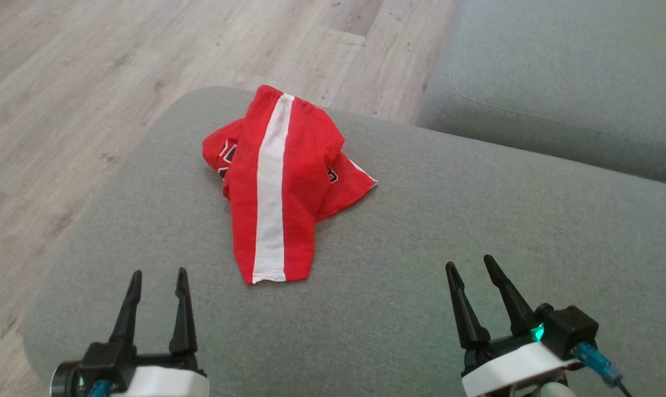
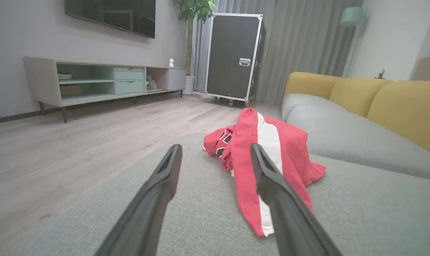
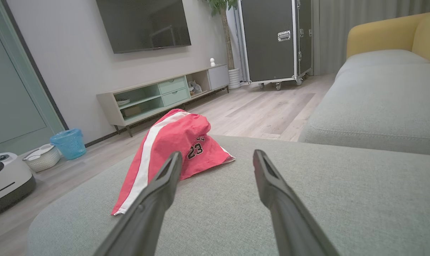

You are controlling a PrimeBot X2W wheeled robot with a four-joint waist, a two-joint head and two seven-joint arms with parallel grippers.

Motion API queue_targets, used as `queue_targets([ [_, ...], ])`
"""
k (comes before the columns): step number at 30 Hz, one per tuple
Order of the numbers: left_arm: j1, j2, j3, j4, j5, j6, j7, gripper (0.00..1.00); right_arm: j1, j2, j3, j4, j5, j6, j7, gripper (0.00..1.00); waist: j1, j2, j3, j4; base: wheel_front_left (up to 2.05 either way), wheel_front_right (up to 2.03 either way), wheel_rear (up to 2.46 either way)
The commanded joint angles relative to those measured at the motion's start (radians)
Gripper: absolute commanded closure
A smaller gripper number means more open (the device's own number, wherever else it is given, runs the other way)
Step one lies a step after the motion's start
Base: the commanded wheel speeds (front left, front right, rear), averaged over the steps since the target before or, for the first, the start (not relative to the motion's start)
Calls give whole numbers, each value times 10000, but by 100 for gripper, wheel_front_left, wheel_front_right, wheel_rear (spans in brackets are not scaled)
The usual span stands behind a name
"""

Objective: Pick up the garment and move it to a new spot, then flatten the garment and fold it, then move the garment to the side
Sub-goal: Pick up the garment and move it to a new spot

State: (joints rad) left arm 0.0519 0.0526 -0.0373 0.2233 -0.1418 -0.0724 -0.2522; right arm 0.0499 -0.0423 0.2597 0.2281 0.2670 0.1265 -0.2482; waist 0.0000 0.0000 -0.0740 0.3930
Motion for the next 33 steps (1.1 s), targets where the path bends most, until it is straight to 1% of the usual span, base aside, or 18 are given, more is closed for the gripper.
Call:
queue_targets([
  [1, -564, 14, 232, -275, 104, -95, -95, 0, -389, -79, 209, -302, -35, 42, -136, 0, 0, 0, 116, -95, 0, 0, 0],
  [3, -955, 135, 102, -194, 263, -210, -95, 0, -473, -79, 170, -344, -141, 42, -136, 0, 0, 0, 347, -205, 0, 0, 0],
  [5, -1603, 378, -32, 17, 355, -331, -95, 0, -613, -79, 117, -376, -275, 42, -136, 0, 0, 0, 663, -349, 0, 0, 0],
  [8, -2972, 949, -279, 805, 447, -463, 24, 0, -896, -79, 147, -412, -426, 42, -136, 0, 0, 0, 1166, -660, 0, 0, 0],
  [11, -4745, 1582, -865, 1648, 480, -552, 692, 0, -1171, -79, 55, -471, -563, 42, -136, 0, 0, 0, 1629, -941, 0, 0, 0],
  [13, -5935, 1959, -1408, 2265, 325, -572, 1380, 0, -1324, -79, -22, -524, -587, 42, -136, 0, 0, 0, 1931, -1108, 0, 0, 0],
  [18, -8357, 2796, -2841, 3656, -1001, -579, 2988, 0, -1687, -79, 50, -600, -772, 42, -136, 0, 0, 0, 2580, -1575, 0, 0, 0],
  [19, -8357, 2796, -2841, 3656, -1001, -579, 2988, 0, -1687, -79, 50, -600, -772, 42, -136, 0, 0, 0, 2580, -1575, 0, 0, 0],
  [23, -9628, 3346, -3880, 4454, -1980, -581, 3713, 0, -1968, -79, 87, -682, -777, 42, -136, 0, 0, 0, 3055, -1945, 0, 0, 0],
  [27, -10341, 3755, -4895, 5125, -2933, -581, 4379, 0, -2145, -79, 95, -730, -802, 42, -136, 0, 0, 0, 3418, -2231, 0, 0, 0],
  [29, -10566, 3913, -5237, 5459, -3368, -581, 4660, 0, -2239, -79, 94, -746, -824, 42, -136, 0, 0, 0, 3570, -2359, 0, 0, 0],
  [33, -10842, 4178, -5836, 5999, -3971, -582, 4889, 0, -2407, -79, 73, -801, -716, 42, -136, 0, 0, 0, 3809, -2599, 0, 0, 0],
])
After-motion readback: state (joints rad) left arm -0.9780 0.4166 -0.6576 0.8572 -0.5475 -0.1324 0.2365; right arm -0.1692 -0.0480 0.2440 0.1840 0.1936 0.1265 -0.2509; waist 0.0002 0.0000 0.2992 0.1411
